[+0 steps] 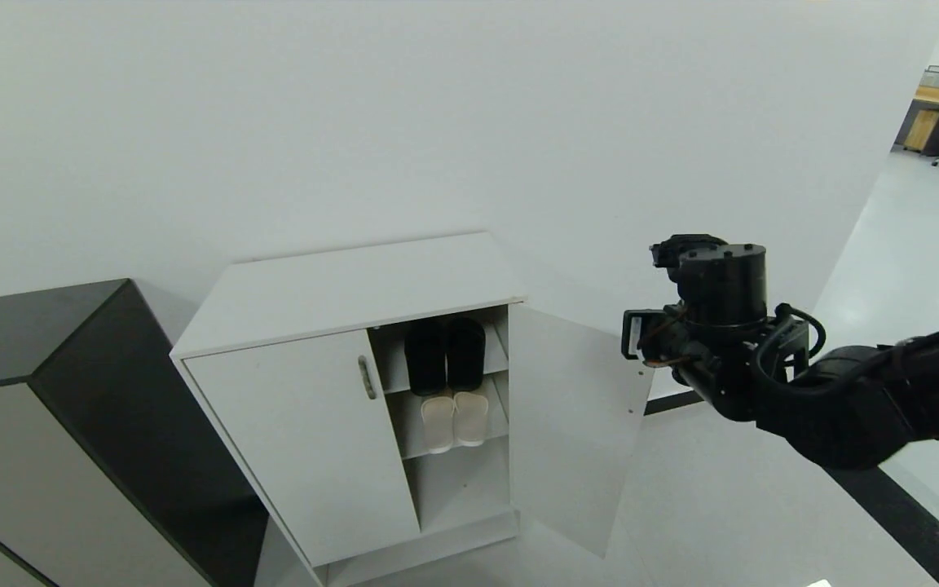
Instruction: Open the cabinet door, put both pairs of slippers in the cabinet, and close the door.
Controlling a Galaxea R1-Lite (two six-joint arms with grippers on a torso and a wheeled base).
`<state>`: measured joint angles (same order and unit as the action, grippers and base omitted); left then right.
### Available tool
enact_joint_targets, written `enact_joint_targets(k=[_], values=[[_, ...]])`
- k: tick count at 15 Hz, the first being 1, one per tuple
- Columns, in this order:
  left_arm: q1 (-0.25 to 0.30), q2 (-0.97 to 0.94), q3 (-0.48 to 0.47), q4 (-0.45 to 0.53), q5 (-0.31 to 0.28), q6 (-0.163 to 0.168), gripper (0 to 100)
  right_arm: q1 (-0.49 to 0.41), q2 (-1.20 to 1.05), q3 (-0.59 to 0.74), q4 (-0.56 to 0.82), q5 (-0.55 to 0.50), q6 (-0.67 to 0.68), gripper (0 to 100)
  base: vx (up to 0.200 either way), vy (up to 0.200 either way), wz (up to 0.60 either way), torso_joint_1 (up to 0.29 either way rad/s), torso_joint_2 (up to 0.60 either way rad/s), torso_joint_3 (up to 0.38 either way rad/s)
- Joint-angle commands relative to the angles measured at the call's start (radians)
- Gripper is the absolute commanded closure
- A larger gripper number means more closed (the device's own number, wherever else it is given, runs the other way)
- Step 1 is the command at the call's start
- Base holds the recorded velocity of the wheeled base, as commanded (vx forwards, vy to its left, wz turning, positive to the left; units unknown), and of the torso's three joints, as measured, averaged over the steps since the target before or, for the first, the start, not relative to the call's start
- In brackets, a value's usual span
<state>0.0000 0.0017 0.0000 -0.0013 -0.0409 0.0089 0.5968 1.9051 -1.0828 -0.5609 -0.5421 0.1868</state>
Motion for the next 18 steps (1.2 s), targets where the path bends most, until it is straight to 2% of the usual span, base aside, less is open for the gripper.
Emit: enact_joint_targets(k=[1, 5, 13, 18], values=[[0.002, 0.0, 0.0, 0.0, -0.001, 0.0, 100, -0.088, 0.106, -0.098, 0.029, 0.071, 0.013, 100, 0.0, 0.0, 0.0, 0.0, 0.0, 0.0], [0.0, 0.0, 0.0, 0.0, -0.001, 0.0, 100, -0.161, 0.212, -0.172, 0.025, 0.102, 0.026, 100, 0.0, 0.0, 0.0, 0.0, 0.0, 0.0], [0.0, 0.0, 0.0, 0.0, -0.001, 0.0, 100, -0.218, 0.387, -0.335, 0.012, 0.122, 0.052, 100, 0.0, 0.0, 0.0, 0.0, 0.0, 0.0], [0.0, 0.0, 0.0, 0.0, -0.001, 0.0, 100, -0.221, 0.423, -0.358, 0.015, 0.122, 0.052, 100, 0.0, 0.0, 0.0, 0.0, 0.0, 0.0]])
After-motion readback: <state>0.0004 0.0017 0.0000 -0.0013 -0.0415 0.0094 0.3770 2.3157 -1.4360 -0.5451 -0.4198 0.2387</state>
